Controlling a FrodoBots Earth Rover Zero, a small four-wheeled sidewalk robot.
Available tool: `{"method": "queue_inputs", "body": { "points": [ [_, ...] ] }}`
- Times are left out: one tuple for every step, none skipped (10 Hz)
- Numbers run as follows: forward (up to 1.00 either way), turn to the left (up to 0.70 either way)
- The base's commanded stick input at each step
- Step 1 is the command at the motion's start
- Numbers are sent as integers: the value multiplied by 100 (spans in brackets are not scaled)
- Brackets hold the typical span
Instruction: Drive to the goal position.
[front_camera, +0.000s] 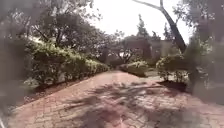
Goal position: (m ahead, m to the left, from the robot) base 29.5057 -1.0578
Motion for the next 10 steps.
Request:
{"method": "queue_inputs", "body": {
  "points": [
    [70, 0],
    [70, 0],
    [70, 0],
    [70, 0],
    [70, 0],
    [70, 0],
    [70, 0],
    [70, 0],
    [70, 0],
    [70, 0]
  ]
}}
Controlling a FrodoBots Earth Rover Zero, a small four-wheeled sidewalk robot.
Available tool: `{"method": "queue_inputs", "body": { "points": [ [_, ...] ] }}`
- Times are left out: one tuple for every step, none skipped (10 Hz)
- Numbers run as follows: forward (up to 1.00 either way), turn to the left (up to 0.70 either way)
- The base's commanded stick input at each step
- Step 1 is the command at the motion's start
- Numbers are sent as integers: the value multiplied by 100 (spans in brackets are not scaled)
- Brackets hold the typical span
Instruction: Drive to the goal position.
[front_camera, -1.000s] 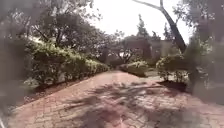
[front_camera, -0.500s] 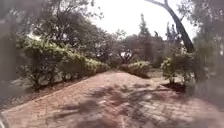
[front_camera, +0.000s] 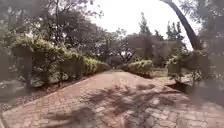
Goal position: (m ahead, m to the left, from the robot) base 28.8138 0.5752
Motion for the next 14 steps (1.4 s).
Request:
{"method": "queue_inputs", "body": {
  "points": [
    [70, 0],
    [70, 0],
    [70, 0],
    [70, 0],
    [70, 0],
    [70, 0],
    [70, 0],
    [70, -19],
    [70, -35],
    [70, -35],
    [70, 0],
    [70, 0],
    [70, 0],
    [70, 0]
  ]
}}
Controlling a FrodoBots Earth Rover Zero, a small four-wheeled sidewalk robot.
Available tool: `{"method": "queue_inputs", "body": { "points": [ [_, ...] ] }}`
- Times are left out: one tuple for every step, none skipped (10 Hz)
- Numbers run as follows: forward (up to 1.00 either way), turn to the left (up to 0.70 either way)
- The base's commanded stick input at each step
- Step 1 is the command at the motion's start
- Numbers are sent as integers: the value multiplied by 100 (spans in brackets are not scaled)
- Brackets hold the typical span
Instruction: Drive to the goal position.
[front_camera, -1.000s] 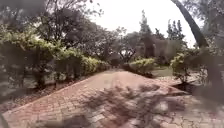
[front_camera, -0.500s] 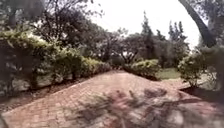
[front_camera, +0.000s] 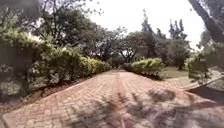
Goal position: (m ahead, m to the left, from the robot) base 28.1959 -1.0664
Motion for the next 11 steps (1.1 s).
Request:
{"method": "queue_inputs", "body": {
  "points": [
    [70, 0],
    [70, 0],
    [70, 0],
    [70, 0],
    [70, 0],
    [70, 0],
    [70, 0],
    [70, 0],
    [70, 0],
    [70, 0],
    [70, 0]
  ]
}}
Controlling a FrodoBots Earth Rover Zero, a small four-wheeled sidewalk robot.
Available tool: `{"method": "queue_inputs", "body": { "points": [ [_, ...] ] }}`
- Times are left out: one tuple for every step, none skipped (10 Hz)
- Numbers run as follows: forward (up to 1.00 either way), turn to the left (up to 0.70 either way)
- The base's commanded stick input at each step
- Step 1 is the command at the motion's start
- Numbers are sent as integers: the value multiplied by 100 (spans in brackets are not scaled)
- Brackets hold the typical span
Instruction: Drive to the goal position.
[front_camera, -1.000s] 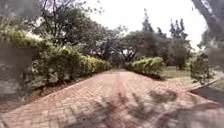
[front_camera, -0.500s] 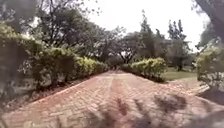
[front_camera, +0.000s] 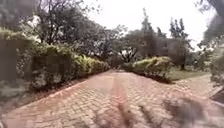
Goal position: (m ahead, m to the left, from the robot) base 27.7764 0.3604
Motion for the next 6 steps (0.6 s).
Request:
{"method": "queue_inputs", "body": {
  "points": [
    [70, 0],
    [70, 0],
    [70, 0],
    [70, 0],
    [70, 0],
    [70, 0]
  ]
}}
